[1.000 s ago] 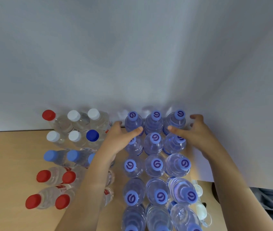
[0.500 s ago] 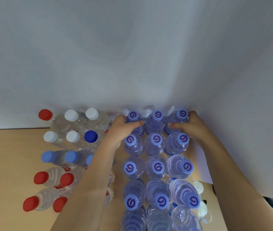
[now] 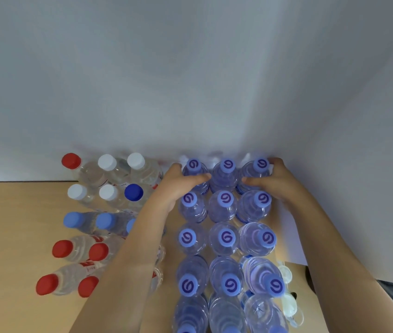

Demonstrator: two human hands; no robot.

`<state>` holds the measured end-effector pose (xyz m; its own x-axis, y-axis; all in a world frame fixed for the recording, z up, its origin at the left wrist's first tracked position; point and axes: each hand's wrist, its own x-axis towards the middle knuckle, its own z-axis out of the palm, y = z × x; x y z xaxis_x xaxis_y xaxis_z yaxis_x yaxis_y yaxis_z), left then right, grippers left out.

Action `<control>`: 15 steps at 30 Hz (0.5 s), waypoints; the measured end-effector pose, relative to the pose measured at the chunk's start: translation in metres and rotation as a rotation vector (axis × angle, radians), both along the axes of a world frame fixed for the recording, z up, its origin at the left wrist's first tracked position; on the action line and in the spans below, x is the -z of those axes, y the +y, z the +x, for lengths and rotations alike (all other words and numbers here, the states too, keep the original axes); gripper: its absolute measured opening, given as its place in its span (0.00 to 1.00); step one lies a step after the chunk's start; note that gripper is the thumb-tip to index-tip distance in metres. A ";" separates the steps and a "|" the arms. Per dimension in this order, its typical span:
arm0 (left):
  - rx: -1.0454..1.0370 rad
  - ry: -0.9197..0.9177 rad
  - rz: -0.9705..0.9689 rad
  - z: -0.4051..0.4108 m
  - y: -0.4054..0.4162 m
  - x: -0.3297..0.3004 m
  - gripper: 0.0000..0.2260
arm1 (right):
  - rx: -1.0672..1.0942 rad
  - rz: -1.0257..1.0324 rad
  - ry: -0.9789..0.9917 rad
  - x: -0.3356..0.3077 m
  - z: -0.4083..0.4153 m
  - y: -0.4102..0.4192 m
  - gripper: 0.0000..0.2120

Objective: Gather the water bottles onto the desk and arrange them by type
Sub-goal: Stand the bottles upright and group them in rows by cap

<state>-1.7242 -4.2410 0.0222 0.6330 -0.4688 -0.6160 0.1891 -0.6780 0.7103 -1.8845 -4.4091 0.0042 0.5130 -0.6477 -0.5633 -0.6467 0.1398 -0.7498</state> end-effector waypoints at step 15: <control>-0.124 -0.211 -0.222 -0.017 0.096 -0.068 0.23 | -0.041 -0.297 -0.174 -0.083 -0.015 0.059 0.41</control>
<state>-1.7417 -4.1454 0.0905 0.7962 -0.4886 -0.3568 0.0937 -0.4831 0.8705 -1.8994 -4.3506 0.0876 0.6141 -0.7469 -0.2550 -0.5062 -0.1249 -0.8533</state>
